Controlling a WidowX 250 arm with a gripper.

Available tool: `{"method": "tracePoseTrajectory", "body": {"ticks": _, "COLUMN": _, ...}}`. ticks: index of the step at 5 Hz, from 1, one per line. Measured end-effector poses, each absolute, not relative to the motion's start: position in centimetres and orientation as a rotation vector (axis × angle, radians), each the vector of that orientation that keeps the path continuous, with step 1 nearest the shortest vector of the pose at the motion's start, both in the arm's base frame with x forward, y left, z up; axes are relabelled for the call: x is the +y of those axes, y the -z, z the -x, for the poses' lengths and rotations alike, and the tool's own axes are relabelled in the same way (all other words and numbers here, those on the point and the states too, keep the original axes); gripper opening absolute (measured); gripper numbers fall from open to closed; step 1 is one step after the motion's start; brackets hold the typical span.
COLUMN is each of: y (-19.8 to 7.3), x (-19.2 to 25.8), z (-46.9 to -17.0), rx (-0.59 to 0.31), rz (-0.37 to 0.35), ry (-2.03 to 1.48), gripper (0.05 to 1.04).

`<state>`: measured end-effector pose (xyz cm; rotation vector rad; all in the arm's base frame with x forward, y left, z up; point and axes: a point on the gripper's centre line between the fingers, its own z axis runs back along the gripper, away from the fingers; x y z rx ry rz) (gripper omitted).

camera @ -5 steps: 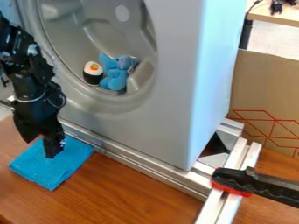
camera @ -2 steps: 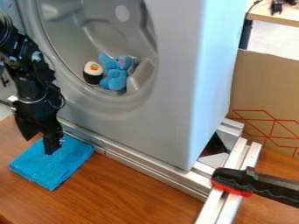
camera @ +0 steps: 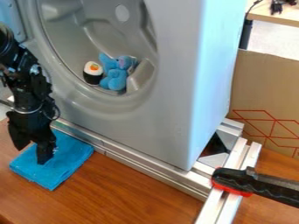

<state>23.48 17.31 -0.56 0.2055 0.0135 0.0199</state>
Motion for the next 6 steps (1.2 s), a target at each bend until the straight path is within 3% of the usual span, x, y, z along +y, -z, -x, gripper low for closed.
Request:
{"method": "tracePoseTrajectory", "body": {"ticks": 2, "y": 2.2, "x": 17.0, "z": -24.2, "rx": -0.01, "rz": -0.164, "ry": -0.017, "gripper": 0.999}}
{"method": "tracePoseTrajectory", "body": {"ticks": 4, "y": 2.6, "x": 14.5, "z": -23.6, "rx": -0.029, "rz": -0.043, "ry": 0.001, "gripper": 0.999}}
{"method": "tracePoseTrajectory", "body": {"ticks": 6, "y": 0.8, "x": 7.3, "z": -22.3, "rx": 0.015, "rz": 0.012, "ry": 0.157, "gripper": 0.999}}
